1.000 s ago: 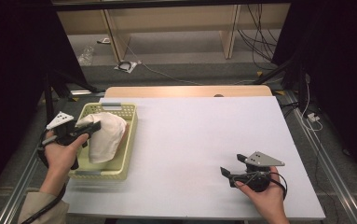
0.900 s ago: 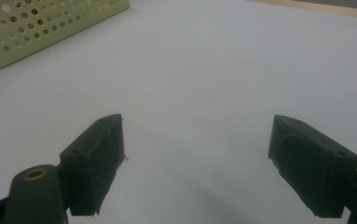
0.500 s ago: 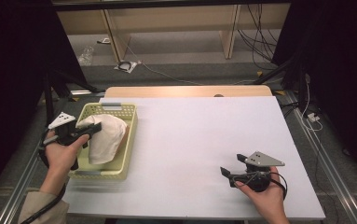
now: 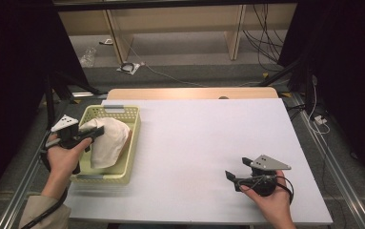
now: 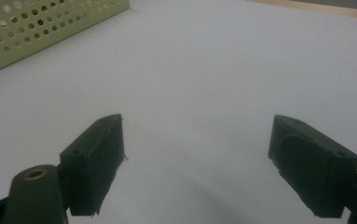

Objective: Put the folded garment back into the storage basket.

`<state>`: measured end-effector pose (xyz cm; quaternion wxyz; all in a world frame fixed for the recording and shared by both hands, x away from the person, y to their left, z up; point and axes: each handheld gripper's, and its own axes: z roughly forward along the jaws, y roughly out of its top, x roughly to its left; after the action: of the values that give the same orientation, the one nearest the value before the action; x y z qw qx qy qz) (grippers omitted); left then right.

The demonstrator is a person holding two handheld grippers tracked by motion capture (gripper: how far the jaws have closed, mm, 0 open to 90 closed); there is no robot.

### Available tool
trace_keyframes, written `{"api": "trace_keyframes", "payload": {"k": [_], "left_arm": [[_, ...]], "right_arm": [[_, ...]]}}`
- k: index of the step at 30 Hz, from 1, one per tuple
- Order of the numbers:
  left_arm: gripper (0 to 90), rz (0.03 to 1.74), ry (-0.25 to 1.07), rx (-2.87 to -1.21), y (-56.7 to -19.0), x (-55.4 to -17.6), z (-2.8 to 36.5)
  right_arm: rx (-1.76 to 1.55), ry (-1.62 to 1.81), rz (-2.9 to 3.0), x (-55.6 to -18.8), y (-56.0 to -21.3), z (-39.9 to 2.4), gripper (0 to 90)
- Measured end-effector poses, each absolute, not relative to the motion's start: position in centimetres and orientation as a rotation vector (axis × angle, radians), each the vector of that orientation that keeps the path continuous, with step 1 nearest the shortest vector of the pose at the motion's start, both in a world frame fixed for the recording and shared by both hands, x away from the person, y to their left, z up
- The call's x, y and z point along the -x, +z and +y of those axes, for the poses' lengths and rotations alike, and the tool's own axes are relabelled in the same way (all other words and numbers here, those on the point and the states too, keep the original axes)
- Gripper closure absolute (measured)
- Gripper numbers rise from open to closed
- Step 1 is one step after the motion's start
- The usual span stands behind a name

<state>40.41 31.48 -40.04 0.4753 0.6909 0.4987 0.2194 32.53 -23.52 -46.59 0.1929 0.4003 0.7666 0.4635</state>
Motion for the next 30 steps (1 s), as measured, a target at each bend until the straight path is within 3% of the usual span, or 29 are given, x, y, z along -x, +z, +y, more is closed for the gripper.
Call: {"api": "trace_keyframes", "payload": {"k": [30], "left_arm": [[84.3, 1.245, 0.481, -1.757, -41.00, -41.32, 31.72]], "right_arm": [[-1.129, 1.299, 2.153, -32.55, -46.60, -23.46, 19.4]]}}
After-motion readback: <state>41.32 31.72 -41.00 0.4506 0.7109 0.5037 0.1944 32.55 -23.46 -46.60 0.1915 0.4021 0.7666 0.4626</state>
